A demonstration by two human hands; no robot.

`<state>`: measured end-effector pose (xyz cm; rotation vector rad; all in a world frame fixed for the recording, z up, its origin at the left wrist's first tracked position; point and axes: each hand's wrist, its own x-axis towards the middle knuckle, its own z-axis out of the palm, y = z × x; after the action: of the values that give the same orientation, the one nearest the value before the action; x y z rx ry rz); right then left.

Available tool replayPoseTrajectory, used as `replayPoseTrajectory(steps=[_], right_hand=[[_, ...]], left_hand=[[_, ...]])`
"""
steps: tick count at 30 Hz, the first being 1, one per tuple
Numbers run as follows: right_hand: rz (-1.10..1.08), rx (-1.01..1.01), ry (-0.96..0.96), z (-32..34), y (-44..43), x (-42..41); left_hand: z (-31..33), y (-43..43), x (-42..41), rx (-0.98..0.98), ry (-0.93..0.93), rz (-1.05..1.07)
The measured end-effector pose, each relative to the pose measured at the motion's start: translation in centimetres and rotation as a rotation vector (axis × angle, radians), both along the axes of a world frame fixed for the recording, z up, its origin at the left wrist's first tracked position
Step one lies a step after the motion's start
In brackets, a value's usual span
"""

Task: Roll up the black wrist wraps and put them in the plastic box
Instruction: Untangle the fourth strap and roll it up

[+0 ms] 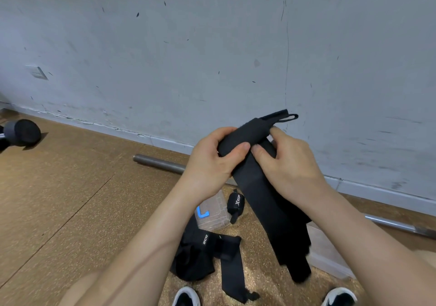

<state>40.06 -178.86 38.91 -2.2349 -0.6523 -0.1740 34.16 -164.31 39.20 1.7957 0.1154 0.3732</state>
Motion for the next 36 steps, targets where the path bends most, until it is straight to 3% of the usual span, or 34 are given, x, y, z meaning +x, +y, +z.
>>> replayPoseTrajectory(steps=[7, 15, 20, 22, 26, 28, 30, 34, 36], right_hand=[[0.007, -0.027, -0.104, -0.6, 0.4, 0.0], [0.106, 0.190, 0.042, -0.4, -0.1, 0.2], [0.171, 0.212, 0.132, -0.1, -0.1, -0.1], [0.206, 0.265, 0.266, 0.2, 0.0, -0.3], [0.227, 0.639, 0.718, 1.1, -0.5, -0.2], [0.264, 0.732, 0.869, 1.4, -1.1, 0.3], [0.300, 0.717, 0.921, 1.4, -1.2, 0.6], [0.324, 0.717, 0.839, 0.9, -0.6, 0.4], [0.306, 0.799, 0.793, 0.8, -0.5, 0.5]], left_hand=[[-1.1, -0.4, 0.3, 0.046, 0.082, 0.002], [-0.8, -0.1, -0.2, 0.012, 0.006, -0.015], [-0.8, 0.1, -0.1, 0.065, -0.022, 0.056], [-0.4, 0.2, -0.1, 0.055, -0.034, 0.074], [0.1, 0.4, -0.2, 0.056, -0.042, 0.076], [0.2, 0.6, -0.2, 0.063, -0.043, 0.056], [0.3, 0.7, -0.2, 0.088, -0.047, 0.016], [0.0, 0.8, -0.1, 0.254, -0.078, -0.031], [-0.2, 0.8, -0.2, 0.188, -0.051, -0.084]])
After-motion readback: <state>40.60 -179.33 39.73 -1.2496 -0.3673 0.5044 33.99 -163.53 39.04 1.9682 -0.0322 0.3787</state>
